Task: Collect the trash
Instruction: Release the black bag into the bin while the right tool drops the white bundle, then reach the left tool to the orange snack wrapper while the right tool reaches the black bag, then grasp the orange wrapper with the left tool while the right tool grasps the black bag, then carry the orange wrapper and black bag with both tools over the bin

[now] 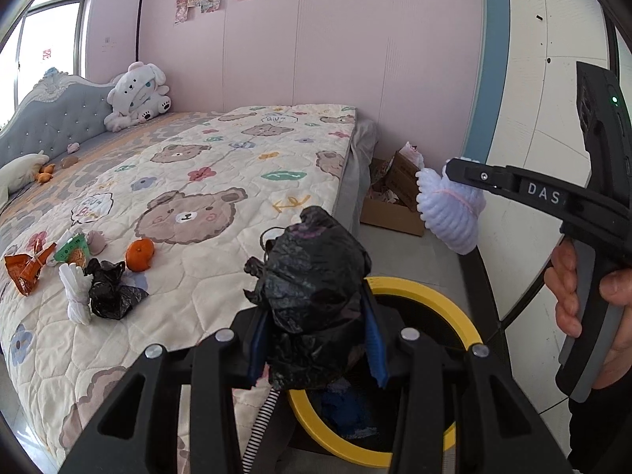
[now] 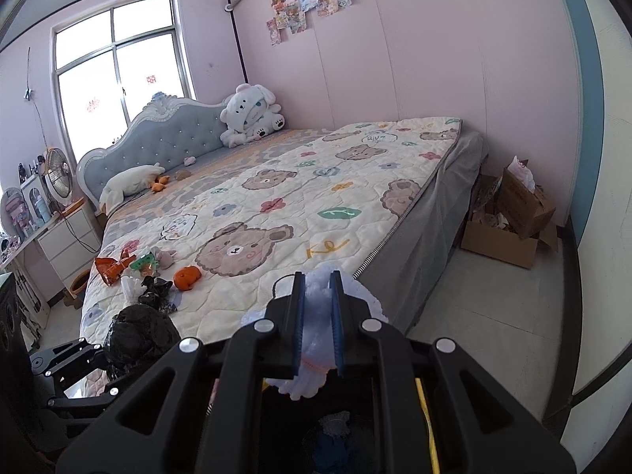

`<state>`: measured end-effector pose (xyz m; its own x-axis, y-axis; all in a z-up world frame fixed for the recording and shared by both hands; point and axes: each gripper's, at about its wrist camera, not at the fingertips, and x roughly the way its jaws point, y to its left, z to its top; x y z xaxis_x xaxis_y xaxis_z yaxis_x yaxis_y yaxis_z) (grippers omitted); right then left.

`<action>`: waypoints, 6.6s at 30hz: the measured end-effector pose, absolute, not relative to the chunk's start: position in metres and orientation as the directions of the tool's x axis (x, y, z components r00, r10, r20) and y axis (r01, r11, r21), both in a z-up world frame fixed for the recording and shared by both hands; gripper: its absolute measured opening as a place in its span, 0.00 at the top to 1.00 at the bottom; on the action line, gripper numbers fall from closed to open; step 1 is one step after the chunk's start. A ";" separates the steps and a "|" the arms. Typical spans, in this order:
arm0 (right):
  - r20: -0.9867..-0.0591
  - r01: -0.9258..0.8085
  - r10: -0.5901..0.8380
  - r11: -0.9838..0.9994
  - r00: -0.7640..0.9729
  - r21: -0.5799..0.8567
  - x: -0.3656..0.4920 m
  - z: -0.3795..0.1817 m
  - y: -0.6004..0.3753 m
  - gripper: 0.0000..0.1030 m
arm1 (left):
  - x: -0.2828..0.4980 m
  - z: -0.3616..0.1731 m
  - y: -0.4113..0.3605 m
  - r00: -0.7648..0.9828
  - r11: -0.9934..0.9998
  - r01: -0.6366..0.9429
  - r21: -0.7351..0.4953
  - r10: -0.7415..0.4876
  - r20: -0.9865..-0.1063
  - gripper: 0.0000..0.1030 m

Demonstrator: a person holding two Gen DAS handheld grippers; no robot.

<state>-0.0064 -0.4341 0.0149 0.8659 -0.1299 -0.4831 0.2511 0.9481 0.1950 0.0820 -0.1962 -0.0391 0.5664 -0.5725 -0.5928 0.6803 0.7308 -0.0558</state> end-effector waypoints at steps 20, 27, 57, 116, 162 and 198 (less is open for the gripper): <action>-0.607 0.299 -0.093 0.921 0.789 0.249 0.004 -0.047 -0.452 0.88 | 0.071 -0.092 -0.224 0.418 0.673 0.732 -0.108 -0.568 -0.709 0.63; -0.611 0.295 -0.090 0.924 0.787 0.245 0.004 -0.046 -0.450 0.87 | 0.073 -0.092 -0.223 0.399 0.666 0.734 -0.136 -0.584 -0.707 0.61; -0.566 0.266 -0.080 0.930 0.820 0.253 0.034 -0.024 -0.428 0.52 | 0.109 -0.059 -0.153 0.542 0.767 0.627 -0.135 -0.555 -0.631 0.18; -0.756 -0.218 0.249 0.965 0.605 0.144 0.312 -0.112 -0.157 0.41 | 0.411 -0.095 0.143 0.741 0.994 -0.005 -0.113 -0.072 -0.667 0.09; -0.704 -0.272 0.315 0.946 0.637 0.177 0.280 -0.089 -0.155 0.85 | 0.375 -0.076 0.130 0.741 0.969 0.086 -0.233 -0.219 -0.635 0.71; -0.579 -0.170 0.256 0.965 0.774 0.199 0.154 -0.012 -0.233 0.85 | 0.223 -0.021 0.049 0.751 0.941 0.264 -0.213 -0.339 -0.566 0.71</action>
<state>0.1540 -0.2325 -0.0120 0.7744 0.2559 -0.5786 -0.1699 0.9651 0.1993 0.2235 0.0490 -0.0209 0.7511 -0.3391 -0.5665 0.2644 0.9407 -0.2126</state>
